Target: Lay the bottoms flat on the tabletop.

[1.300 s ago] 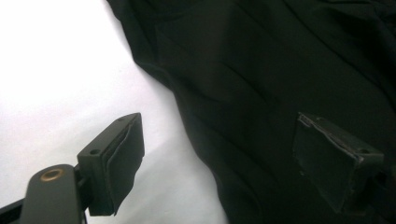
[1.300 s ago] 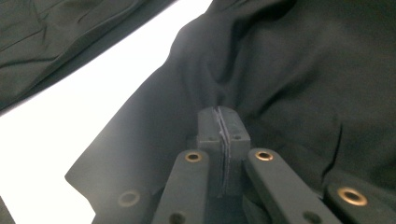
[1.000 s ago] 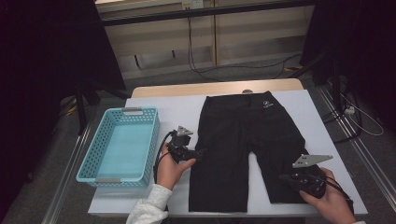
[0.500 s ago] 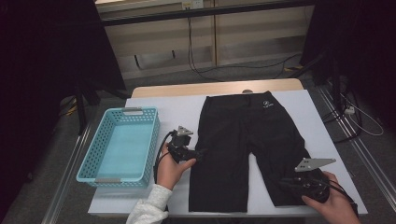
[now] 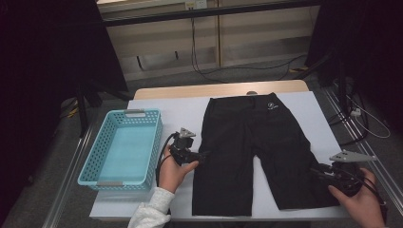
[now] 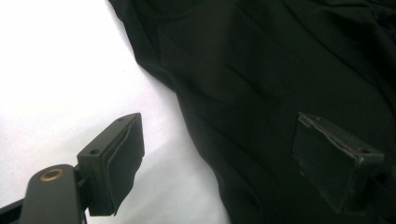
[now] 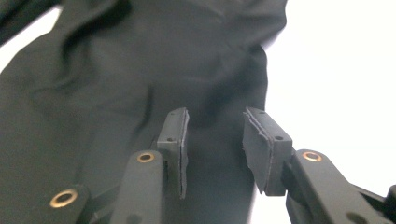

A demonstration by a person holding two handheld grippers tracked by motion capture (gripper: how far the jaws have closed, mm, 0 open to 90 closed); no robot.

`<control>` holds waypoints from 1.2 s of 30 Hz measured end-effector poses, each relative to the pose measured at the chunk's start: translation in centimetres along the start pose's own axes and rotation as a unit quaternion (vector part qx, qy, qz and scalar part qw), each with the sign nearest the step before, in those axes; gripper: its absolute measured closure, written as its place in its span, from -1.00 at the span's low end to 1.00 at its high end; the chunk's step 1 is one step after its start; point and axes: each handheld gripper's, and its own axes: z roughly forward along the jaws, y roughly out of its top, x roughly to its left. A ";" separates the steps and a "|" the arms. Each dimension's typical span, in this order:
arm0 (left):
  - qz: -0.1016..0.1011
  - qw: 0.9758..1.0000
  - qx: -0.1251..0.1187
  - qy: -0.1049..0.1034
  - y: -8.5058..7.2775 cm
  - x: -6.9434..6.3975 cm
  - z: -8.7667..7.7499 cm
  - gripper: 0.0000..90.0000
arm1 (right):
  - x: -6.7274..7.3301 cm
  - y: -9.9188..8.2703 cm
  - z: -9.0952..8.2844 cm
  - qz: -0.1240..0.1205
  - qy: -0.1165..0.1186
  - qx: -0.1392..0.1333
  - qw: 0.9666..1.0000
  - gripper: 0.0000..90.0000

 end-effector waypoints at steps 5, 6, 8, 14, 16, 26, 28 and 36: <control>0.000 1.000 0.000 0.000 0.0 0.0 0.1 -0.62 | -0.7 -0.4 0.7 0.009 -0.016 0.011 1.000 0.33; 0.001 1.000 0.002 0.000 0.0 0.0 0.1 -0.62 | -0.8 -0.4 0.8 0.011 -0.023 0.009 1.000 0.33; 0.001 1.000 0.002 -0.001 0.0 0.0 0.1 -0.62 | -1.1 -0.4 0.8 0.019 -0.025 0.009 0.999 0.32; 0.001 1.000 0.000 -0.001 0.0 -0.1 0.1 -0.62 | -1.4 -0.5 0.6 0.034 -0.015 0.013 0.999 0.55; 0.003 1.000 0.004 -0.001 0.0 -0.1 0.2 -0.62 | -1.3 -0.6 0.5 0.033 -0.009 0.013 0.999 0.67; -0.003 1.000 -0.001 0.000 -0.1 0.1 0.0 -0.61 | -1.3 -1.2 -0.5 0.044 0.018 0.027 0.998 0.97; -0.003 1.000 0.000 0.000 -0.1 0.2 -0.1 -0.62 | -1.3 -1.6 -0.9 0.047 0.022 0.029 0.998 0.97; -0.004 1.000 0.000 0.001 -0.2 0.3 -0.2 -0.62 | -1.7 -2.6 -1.7 0.056 0.036 0.025 0.998 0.77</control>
